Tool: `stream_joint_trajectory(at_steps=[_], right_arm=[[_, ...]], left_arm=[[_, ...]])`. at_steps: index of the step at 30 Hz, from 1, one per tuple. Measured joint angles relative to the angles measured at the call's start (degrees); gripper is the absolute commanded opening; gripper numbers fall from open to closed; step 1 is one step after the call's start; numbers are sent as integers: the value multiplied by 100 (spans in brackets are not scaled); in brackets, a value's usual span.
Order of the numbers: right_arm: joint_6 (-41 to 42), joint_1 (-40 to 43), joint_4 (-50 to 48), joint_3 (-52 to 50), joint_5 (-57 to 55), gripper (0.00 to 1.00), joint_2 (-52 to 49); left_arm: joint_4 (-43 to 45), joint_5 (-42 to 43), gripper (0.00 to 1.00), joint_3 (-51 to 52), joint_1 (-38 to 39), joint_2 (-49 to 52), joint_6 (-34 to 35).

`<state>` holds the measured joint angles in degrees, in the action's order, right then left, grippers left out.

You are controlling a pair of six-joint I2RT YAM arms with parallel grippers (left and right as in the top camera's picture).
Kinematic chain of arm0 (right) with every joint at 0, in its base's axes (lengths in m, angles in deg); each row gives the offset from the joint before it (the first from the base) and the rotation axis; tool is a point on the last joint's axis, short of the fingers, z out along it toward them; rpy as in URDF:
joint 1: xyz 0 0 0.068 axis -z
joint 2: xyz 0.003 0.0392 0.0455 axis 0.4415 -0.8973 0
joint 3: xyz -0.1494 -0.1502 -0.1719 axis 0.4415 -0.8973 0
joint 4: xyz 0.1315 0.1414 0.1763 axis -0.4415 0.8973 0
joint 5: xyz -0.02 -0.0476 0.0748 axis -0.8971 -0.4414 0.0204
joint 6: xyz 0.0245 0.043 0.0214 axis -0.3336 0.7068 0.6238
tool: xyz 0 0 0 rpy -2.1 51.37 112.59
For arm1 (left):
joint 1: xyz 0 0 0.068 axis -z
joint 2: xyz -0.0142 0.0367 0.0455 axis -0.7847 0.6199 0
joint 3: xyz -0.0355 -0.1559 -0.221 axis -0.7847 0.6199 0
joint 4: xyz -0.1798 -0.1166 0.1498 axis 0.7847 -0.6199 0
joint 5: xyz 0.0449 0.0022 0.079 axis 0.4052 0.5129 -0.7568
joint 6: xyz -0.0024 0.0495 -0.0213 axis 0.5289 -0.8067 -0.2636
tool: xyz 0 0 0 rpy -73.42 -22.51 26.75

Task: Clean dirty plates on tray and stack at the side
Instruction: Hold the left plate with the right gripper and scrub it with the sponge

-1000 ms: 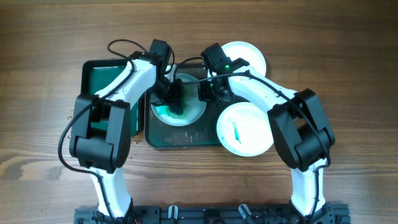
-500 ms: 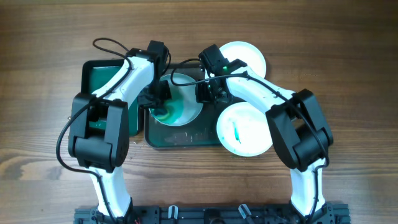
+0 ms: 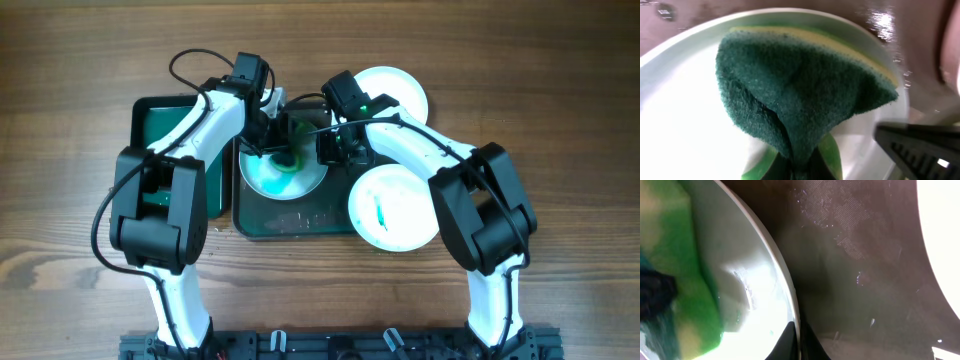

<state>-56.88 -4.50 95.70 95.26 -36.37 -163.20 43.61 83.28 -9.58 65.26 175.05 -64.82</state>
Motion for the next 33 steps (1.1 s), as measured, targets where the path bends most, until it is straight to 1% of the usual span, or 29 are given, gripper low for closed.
stream_joint_trajectory(at_steps=[3,6,8,11,14,15,18,21,23,25,27,30,31,33], right_arm=[[-2,-2,-2,-2,20,4,0],[0,-11,-4,-2,28,4,0],[0,-35,-42,-2,70,4,-11],[2,-55,-39,-2,85,4,-11],[0,-33,-17,0,85,4,-11],[0,-20,-11,0,87,4,-11],[0,0,0,-2,144,4,-11],[0,13,22,-2,212,4,-11],[0,11,35,-2,256,4,-15],[0,11,39,-2,284,4,-20],[0,11,33,-2,297,4,-22],[2,11,15,-2,299,4,-22],[2,11,11,-2,299,4,-22],[2,4,4,-2,297,4,-22]], left_arm=[[-367,-1008,4,-39,48,-2,483],[-955,-2437,4,-101,92,-7,1134],[-1073,-2747,4,-101,114,-7,1329],[-1113,-2529,4,-101,107,-7,1261],[-1071,-1526,4,-101,9,-7,824],[-1049,-1071,4,-101,-35,-7,614],[-944,-37,4,-96,-44,0,271],[-739,520,4,-87,-7,0,129],[-378,732,4,-74,15,0,92],[-76,629,4,-68,20,0,203],[42,280,4,-68,26,0,433],[22,-730,4,-70,37,0,876],[-59,-1121,4,-79,44,0,990],[-400,-1606,4,-197,63,0,1075]])
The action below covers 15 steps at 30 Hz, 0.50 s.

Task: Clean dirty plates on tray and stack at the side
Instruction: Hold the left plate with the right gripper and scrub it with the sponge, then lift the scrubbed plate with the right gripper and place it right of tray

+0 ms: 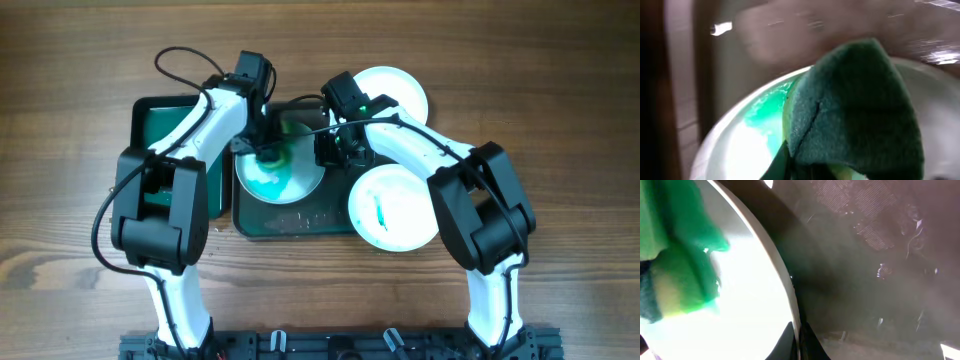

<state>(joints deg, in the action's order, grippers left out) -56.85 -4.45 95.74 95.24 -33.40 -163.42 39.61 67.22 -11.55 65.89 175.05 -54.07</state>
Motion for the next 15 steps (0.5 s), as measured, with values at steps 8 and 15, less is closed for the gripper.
stream_joint_trajectory(at_steps=[8,15], right_arm=[[0,0,17,0,-2,4,0],[-223,2,24,2,22,4,0]], left_arm=[[-2055,-586,4,-1832,-50,87,101],[-2761,-535,4,-2841,-219,85,101]])
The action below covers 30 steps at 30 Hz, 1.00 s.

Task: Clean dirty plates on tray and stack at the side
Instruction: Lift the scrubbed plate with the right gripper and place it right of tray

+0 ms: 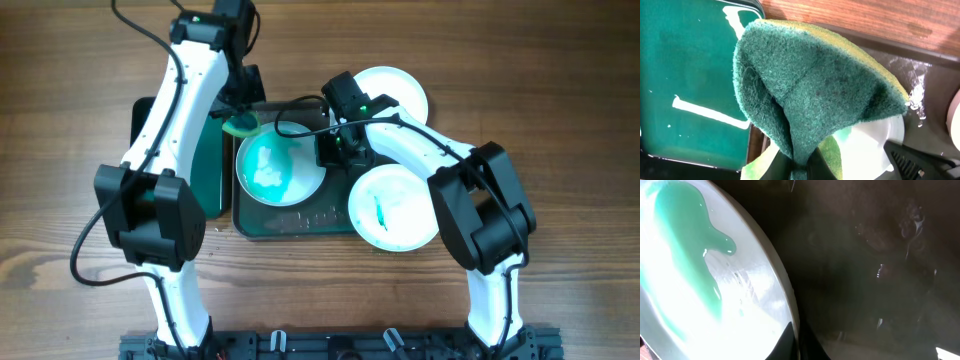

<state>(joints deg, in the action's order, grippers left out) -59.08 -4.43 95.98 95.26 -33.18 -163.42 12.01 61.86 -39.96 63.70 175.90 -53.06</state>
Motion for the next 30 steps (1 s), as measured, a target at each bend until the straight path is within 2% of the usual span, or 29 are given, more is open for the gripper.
stream_joint_trajectory(at_steps=[4,7,14,24,30], right_arm=[[-92,-9,170,0,-251,4,101],[-129,-72,426,-2,-903,4,474],[-256,-409,892,0,-3311,4,1746],[-409,-1751,1200,0,-6878,4,1891],[-595,-2441,1198,0,-8507,4,1891]], left_arm=[[-9,-9,4,0,-109,0,0],[37,-9,4,0,-155,0,0],[111,-9,4,0,-160,0,0],[111,-9,4,0,-160,0,0],[111,-9,4,0,-160,0,0]])
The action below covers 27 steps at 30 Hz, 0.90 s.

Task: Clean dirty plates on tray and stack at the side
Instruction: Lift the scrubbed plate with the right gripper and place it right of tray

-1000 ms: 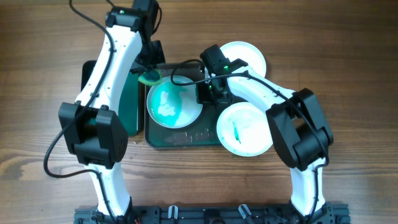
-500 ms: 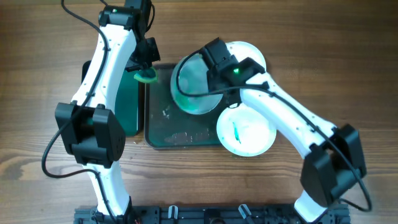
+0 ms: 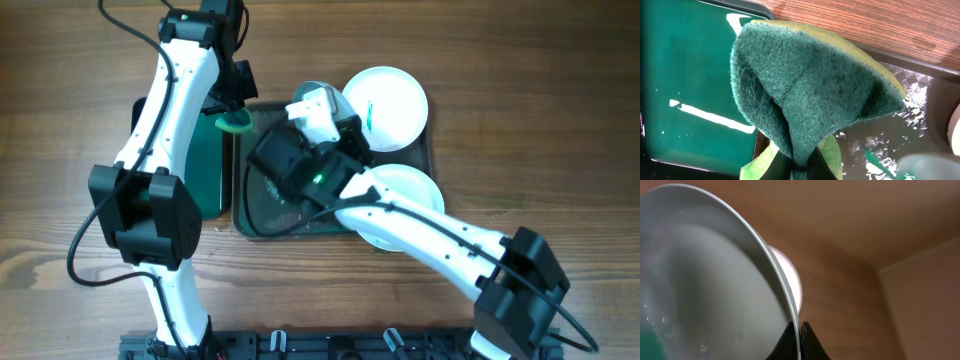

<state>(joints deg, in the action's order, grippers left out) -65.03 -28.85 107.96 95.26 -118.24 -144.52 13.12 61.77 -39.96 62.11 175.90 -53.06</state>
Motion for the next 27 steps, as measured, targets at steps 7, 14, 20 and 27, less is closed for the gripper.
stream_joint_trajectory(at_steps=[7,14,20,27], right_arm=[[-179,-188,-199,0,-1134,4,0],[-297,-170,-188,0,-608,4,0],[-232,389,-107,0,2098,4,0],[-114,2636,-74,0,5882,4,651]], left_arm=[[0,0,4,0,0,0,0],[0,0,4,0,0,0,0],[0,0,4,0,0,0,0],[0,0,4,0,0,0,0]])
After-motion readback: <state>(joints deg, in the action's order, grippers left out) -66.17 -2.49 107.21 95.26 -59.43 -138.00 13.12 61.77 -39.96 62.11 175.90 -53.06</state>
